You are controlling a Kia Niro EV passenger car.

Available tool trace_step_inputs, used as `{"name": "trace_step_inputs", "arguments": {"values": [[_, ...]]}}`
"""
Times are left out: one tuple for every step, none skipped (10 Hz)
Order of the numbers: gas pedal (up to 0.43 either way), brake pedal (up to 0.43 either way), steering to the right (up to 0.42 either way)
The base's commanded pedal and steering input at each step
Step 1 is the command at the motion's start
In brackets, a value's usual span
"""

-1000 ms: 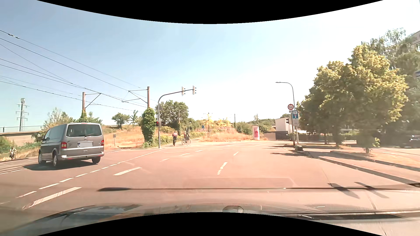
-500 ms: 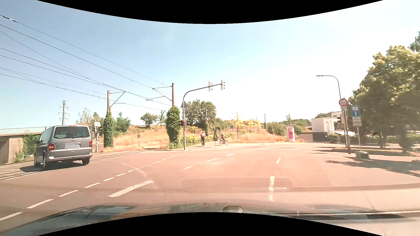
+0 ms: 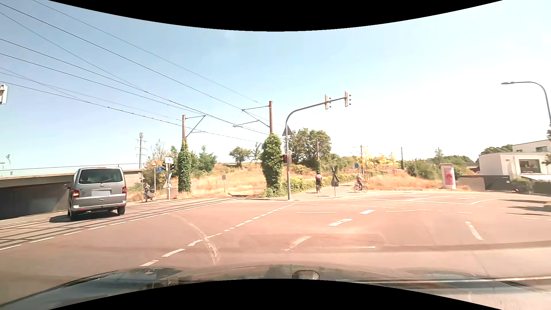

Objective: Follow the waypoints while adhering to traffic rules and regulations

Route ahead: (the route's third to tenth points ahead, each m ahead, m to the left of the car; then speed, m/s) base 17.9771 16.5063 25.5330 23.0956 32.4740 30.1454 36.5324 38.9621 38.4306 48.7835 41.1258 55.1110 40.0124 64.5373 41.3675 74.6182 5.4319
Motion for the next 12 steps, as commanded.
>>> {"name": "trace_step_inputs", "arguments": {"values": [[0.169,0.0,-0.311],[0.169,0.0,-0.316],[0.169,0.0,-0.318],[0.169,0.0,-0.318],[0.177,0.0,-0.318],[0.177,0.0,-0.317],[0.177,0.0,-0.316],[0.177,0.0,-0.316],[0.177,0.0,-0.314],[0.177,0.0,-0.31],[0.177,0.0,-0.301],[0.177,0.0,-0.286]]}}
